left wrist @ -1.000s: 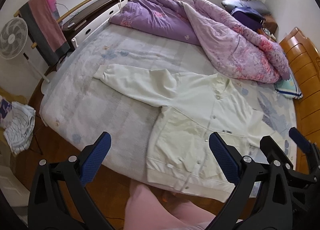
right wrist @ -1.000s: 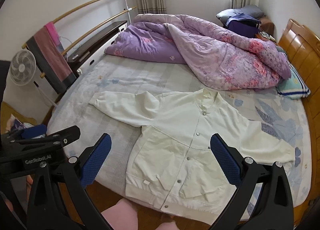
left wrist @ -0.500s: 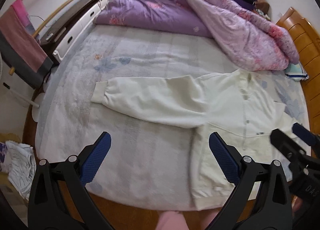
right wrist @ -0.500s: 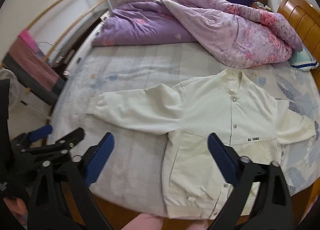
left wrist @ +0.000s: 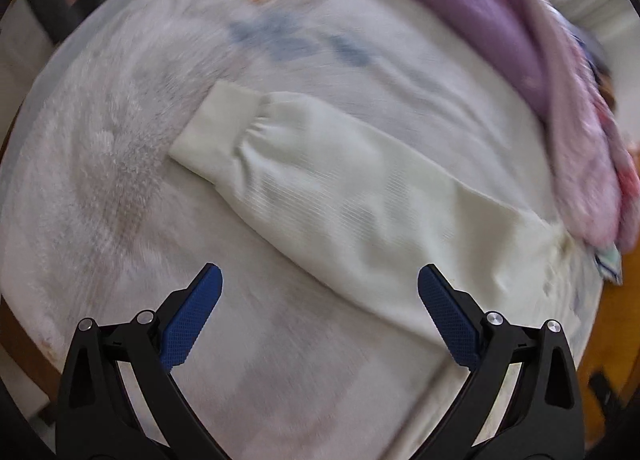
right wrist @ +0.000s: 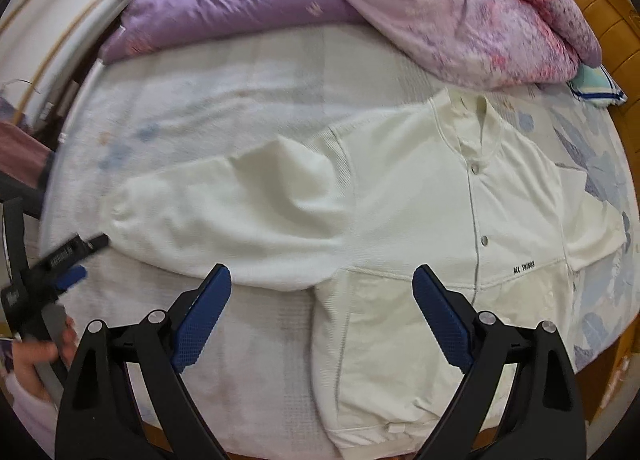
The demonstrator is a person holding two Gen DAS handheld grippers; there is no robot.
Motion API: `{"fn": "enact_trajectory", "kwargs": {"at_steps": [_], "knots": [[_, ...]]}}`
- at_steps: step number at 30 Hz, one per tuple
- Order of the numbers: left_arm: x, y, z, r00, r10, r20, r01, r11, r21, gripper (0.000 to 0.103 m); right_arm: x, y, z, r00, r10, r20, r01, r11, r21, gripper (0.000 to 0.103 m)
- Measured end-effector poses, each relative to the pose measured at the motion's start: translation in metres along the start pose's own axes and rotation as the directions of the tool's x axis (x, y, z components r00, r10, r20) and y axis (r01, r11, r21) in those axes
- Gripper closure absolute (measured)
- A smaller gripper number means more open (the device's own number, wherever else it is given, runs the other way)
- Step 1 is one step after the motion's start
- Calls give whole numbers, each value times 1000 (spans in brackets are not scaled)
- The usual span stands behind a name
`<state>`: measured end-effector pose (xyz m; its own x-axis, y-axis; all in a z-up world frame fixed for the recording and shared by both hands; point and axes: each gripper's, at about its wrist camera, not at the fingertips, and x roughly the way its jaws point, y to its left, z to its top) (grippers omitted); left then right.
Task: Fold large clothes
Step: 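Move the left tool down to the sleeve cuff nearest it, then grasp the white sleeve cuff with the left tool and lift it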
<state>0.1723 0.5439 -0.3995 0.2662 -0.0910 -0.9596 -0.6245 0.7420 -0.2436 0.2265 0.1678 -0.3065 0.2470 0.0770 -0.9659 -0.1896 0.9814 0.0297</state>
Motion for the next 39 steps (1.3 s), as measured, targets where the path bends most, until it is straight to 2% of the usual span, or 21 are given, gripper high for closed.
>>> {"fn": "enact_trajectory", "kwargs": {"at_steps": [3, 5, 7, 8, 9, 12, 13, 14, 15, 16, 18, 19, 21, 23, 24, 25, 28, 31, 36, 38, 39], "knots": [[34, 24, 22, 1000, 13, -2, -13, 998, -56, 5, 30, -1, -2, 997, -53, -57, 52, 999, -13, 14], [54, 37, 35, 999, 34, 6, -33, 996, -81, 5, 49, -1, -3, 994, -65, -92, 63, 998, -25, 14], [77, 51, 47, 997, 68, -26, -70, 992, -108, 9, 61, 0, -5, 992, -57, -110, 53, 998, -38, 14], [86, 56, 52, 997, 75, -30, -78, 990, -117, 25, 66, 2, -5, 992, -47, -115, 42, 998, -46, 14], [95, 62, 56, 996, 78, -32, -81, 988, -128, 30, 72, 3, -7, 992, -44, -118, 38, 998, -54, 14], [103, 72, 63, 997, 71, 7, -69, 981, -181, 31, 93, 6, -13, 987, -53, -152, 43, 997, -71, 14], [102, 72, 63, 996, 83, 19, -78, 980, -183, 39, 96, 7, -15, 986, -49, -157, 39, 997, -70, 14], [99, 72, 62, 994, 105, 40, -96, 978, -184, 54, 97, 8, -15, 986, -46, -159, 35, 997, -70, 14], [92, 73, 60, 991, 105, 84, -88, 979, -181, 62, 98, 9, -16, 987, -41, -157, 29, 997, -76, 14], [87, 74, 60, 991, 79, 109, -59, 982, -177, 75, 98, 11, -16, 987, -40, -153, 27, 996, -83, 15], [78, 74, 59, 988, 76, 137, -52, 984, -172, 84, 97, 12, -14, 990, -44, -132, 30, 994, -104, 16], [69, 72, 59, 981, 109, 160, -82, 983, -162, 87, 95, 11, -13, 993, -43, -109, 30, 993, -118, 22], [43, 63, 56, 963, 153, 220, -122, 981, -151, 89, 94, 8, -11, 995, -40, -89, 28, 991, -131, 31], [22, 64, 51, 955, 156, 252, -115, 978, -172, 91, 96, -2, -6, 996, -57, -75, 47, 991, -125, 34], [11, 65, 51, 943, 192, 271, -142, 971, -193, 94, 97, -6, -5, 995, -64, -73, 55, 992, -118, 38], [2, 64, 49, 929, 232, 290, -179, 964, -197, 94, 99, -14, -1, 996, -58, -67, 51, 994, -97, 48], [-13, 61, 48, 925, 229, 304, -180, 967, -181, 94, 111, -32, 7, 998, -6, -69, 3, 999, -42, 71], [-21, 47, 44, 905, 278, 323, -248, 960, -132, 94, 129, -47, 17, 994, 64, -91, -63, 998, 18, 89], [-48, 24, 32, 868, 312, 385, -296, 950, -102, 95, 170, -60, 29, 973, 192, -128, -186, 981, 63, 91], [-65, 8, 26, 844, 325, 426, -322, 943, -82, 95, 188, -59, 27, 957, 255, -138, -248, 967, 64, 91], [-74, -2, 23, 833, 328, 445, -331, 941, -74, 95, 196, -56, 25, 954, 253, -159, -247, 967, 54, 91]]}}
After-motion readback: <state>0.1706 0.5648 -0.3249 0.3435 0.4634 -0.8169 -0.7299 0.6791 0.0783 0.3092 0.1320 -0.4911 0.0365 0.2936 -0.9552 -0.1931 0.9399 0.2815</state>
